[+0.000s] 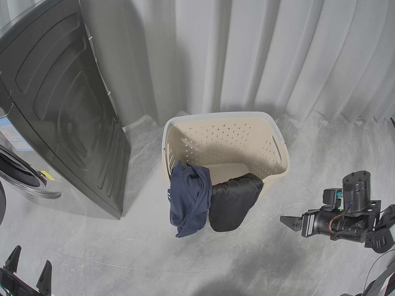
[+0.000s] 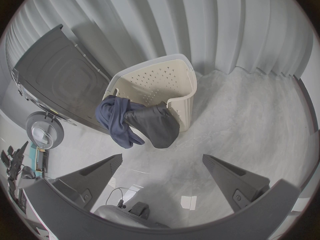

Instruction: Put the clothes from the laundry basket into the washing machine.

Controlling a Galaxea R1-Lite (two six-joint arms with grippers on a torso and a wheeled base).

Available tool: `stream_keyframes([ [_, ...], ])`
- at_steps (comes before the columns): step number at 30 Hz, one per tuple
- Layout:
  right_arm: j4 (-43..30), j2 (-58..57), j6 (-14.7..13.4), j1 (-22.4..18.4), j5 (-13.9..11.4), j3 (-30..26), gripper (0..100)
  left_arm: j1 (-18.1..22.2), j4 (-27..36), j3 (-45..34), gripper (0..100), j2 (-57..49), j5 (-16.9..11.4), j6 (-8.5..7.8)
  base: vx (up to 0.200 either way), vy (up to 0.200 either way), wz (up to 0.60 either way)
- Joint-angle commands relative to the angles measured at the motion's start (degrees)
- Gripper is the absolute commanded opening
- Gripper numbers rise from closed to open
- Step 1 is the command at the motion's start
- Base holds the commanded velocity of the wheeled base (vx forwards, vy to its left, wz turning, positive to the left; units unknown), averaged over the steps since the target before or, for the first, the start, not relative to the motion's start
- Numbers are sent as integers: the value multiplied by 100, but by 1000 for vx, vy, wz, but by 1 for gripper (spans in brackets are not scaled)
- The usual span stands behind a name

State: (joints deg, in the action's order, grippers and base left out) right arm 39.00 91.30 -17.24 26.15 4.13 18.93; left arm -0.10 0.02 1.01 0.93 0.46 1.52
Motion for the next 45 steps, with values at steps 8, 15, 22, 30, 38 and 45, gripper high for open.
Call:
stream_keyframes([
  [8, 170, 1540, -192, 619, 448, 1306, 100, 1, 6, -92, 100, -57, -11, 15, 0, 0, 0],
  [15, 293, 2033, -201, 743, 474, 1719, 100, 1, 6, -92, 100, -57, -20, -12, 0, 0, 0],
  [22, 275, 2577, -166, 690, 466, 2326, 100, 1, 6, -92, 100, -57, -29, -3, 0, 0, 0],
  [30, 310, 3210, -157, 672, 466, 2818, 100, 1, 6, -92, 100, -57, -29, 6, 0, 0, 0],
  [38, 310, 3746, -148, 655, 474, 3319, 100, 1, 6, -84, 100, -57, -29, -3, 0, 0, 0],
  [45, 301, 4107, -148, 619, 474, 3811, 100, 1, 6, -92, 100, -57, -29, 6, 0, 0, 0],
])
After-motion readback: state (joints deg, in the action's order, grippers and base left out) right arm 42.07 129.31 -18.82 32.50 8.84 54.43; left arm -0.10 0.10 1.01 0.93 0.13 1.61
